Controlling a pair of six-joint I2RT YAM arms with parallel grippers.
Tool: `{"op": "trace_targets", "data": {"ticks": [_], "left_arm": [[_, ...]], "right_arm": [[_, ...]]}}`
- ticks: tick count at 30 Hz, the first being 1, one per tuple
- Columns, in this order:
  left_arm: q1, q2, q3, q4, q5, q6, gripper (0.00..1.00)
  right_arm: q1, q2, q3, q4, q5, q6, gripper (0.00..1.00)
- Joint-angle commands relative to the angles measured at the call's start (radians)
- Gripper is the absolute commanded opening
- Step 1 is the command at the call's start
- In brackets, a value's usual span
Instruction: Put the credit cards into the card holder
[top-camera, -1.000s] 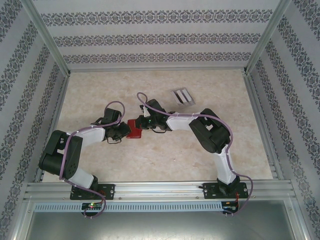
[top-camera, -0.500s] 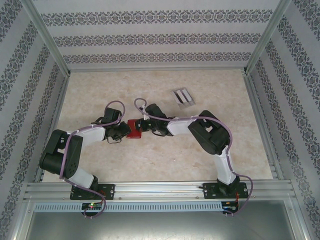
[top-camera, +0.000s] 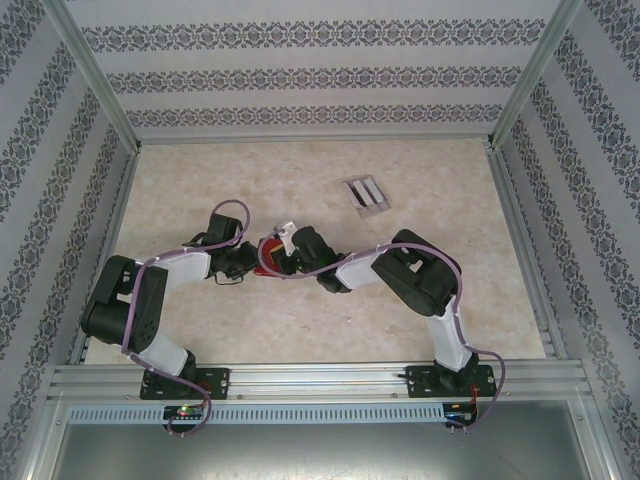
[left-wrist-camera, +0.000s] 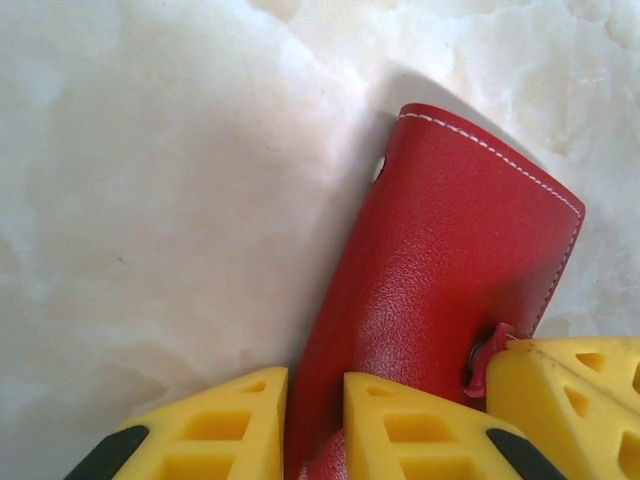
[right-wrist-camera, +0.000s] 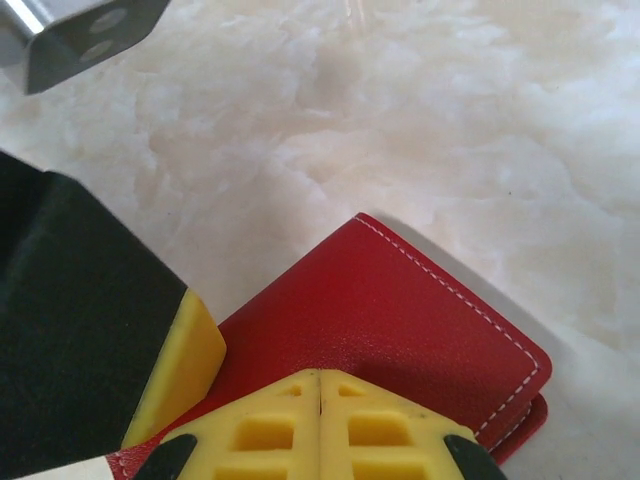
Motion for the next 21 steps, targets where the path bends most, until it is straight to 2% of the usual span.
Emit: {"op": "trace_targets", "data": {"ticks": [1,5,8,10,13,15,16,17,21], "left_arm": [[0.0,0.096,-0.034,-0.041,-0.038,-0.013,0.2],[0.001,0.091,-0.042,-0.022,-0.03,-0.011,0.21],[0.002,0.05,-0.037,-0.04,0.006,-0.014,0.23],[0.001,-0.043,-0.02,-0.086,0.013,-0.017,0.24],[0.001,-0.226,0.037,-0.21,-0.037,0.009,0.31],[0.002,-0.306,0.108,-0.322,-0.094,0.048,0.38],[0.004,-0.338,0.151,-0.375,-0.123,0.067,0.4],[0.007,-0.363,0.185,-0.413,-0.143,0.08,0.41],[0.012,-0.447,0.257,-0.487,-0.225,0.131,0.49]], "right_arm": [[0.003,0.102,-0.077,-0.22,0.054,-0.068,0.0],[-0.012,0.033,-0.076,-0.21,-0.018,-0.015,0.02],[-0.027,-0.055,-0.047,-0.243,-0.068,-0.002,0.1],[-0.038,-0.122,-0.035,-0.253,-0.099,0.004,0.15],[-0.057,-0.224,-0.034,-0.255,-0.122,0.03,0.36],[-0.073,-0.298,-0.049,-0.254,-0.132,0.057,0.46],[-0.082,-0.346,-0.061,-0.251,-0.138,0.068,0.59],[-0.09,-0.396,-0.082,-0.247,-0.137,0.076,0.98],[-0.114,-0.635,-0.18,-0.29,-0.043,0.062,0.98]]}}
